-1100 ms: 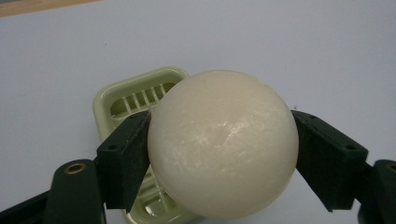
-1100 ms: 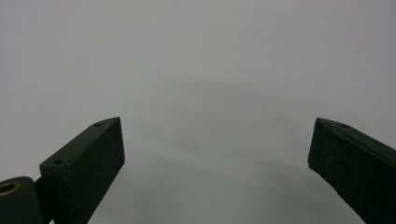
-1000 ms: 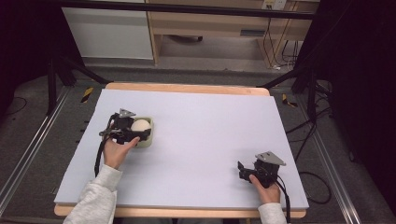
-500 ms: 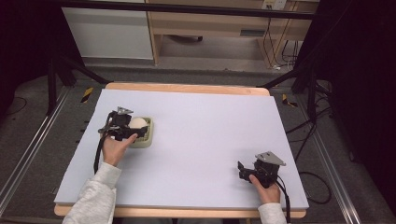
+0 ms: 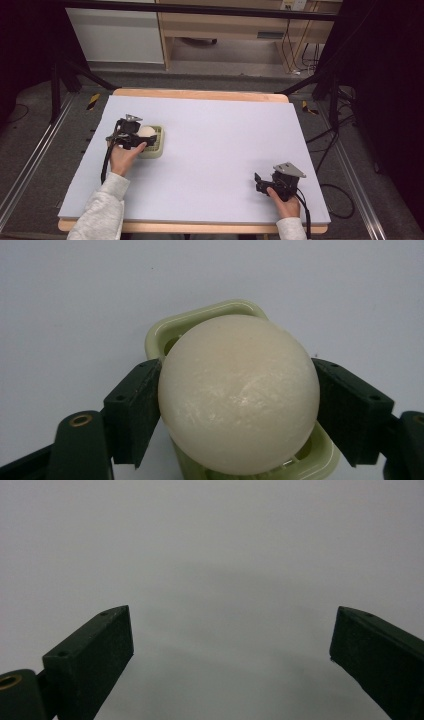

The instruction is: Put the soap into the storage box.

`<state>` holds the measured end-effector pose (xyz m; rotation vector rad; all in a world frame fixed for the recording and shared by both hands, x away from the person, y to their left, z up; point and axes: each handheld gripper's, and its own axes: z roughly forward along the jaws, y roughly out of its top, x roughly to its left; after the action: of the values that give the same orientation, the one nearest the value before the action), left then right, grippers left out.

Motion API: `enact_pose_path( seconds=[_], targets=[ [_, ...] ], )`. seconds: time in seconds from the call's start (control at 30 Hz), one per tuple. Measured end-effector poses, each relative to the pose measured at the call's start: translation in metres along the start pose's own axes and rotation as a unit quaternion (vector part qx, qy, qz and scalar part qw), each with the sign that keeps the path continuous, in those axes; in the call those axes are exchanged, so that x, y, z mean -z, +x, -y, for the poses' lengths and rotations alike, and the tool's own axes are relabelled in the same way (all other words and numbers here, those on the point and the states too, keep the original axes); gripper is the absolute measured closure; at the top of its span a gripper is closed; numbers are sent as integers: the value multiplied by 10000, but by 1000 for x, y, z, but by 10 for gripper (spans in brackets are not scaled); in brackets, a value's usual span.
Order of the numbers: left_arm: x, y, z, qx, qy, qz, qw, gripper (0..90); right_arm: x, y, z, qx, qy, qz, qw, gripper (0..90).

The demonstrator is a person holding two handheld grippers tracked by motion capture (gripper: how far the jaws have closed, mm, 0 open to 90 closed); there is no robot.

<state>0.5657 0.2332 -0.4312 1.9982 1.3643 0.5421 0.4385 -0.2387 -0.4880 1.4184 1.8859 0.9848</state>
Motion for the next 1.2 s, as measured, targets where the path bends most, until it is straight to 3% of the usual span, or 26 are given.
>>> enact_pose_path(
  seconds=[0.8,1.2],
  targets=[
    [-11,-9,2,-222,231,-33,9995,239,0,0,0,16,6,1,10000,42],
    [-14,-8,5,-216,285,-57,9993,239,0,0,0,19,5,-1,10000,42]
  ],
)
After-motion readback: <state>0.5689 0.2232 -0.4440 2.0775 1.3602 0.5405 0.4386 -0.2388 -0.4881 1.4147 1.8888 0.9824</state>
